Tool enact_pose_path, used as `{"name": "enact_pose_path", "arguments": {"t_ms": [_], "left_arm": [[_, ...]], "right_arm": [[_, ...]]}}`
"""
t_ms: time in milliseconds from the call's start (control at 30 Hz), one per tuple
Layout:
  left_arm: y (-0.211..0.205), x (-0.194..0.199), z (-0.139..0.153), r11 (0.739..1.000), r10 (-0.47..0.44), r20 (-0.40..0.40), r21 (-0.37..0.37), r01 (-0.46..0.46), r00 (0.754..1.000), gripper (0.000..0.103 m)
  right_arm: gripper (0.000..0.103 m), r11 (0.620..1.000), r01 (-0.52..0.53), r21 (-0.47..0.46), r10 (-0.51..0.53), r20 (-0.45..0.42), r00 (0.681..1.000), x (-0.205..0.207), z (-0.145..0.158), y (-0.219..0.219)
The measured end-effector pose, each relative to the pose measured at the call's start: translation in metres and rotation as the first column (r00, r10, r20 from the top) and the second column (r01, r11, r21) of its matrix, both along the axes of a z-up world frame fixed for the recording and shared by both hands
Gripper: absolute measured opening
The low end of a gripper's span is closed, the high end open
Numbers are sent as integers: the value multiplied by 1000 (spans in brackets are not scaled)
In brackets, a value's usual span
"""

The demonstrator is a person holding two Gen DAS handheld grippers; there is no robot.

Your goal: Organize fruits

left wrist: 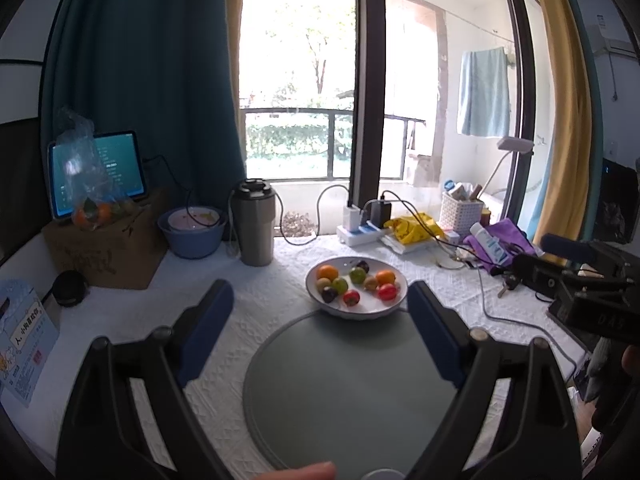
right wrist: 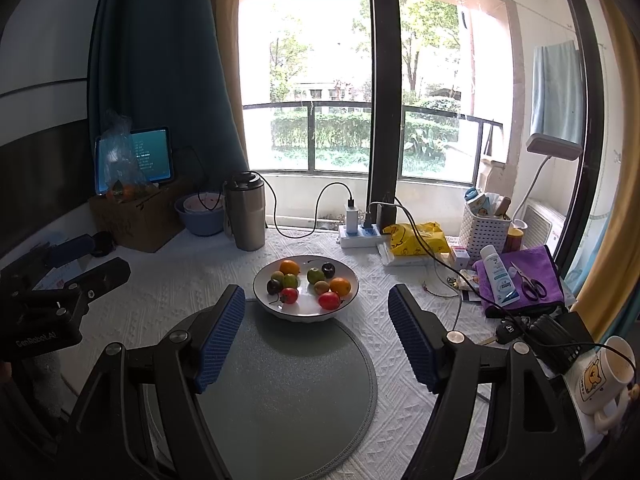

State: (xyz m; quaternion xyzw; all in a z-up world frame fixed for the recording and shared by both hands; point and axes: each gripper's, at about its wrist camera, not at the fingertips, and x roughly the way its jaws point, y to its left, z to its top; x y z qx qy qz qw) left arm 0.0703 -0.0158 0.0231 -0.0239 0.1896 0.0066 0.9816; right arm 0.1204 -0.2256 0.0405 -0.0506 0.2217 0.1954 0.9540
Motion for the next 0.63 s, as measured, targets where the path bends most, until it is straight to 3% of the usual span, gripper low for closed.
{"name": "enact_pose_path", "arguments": {"t_ms": [467,633], "left_arm": [[-1,3,0,1000,-2,-3,-13,1,1000,90],[1,10,-1,998,-45,-21,-45,44,999,90]], "right_arm": [[77,1000,2,8,-2,-7,1000,5,-2,-2],[77,1000,-15,26,15,-15,1000,16,-7,1]]}}
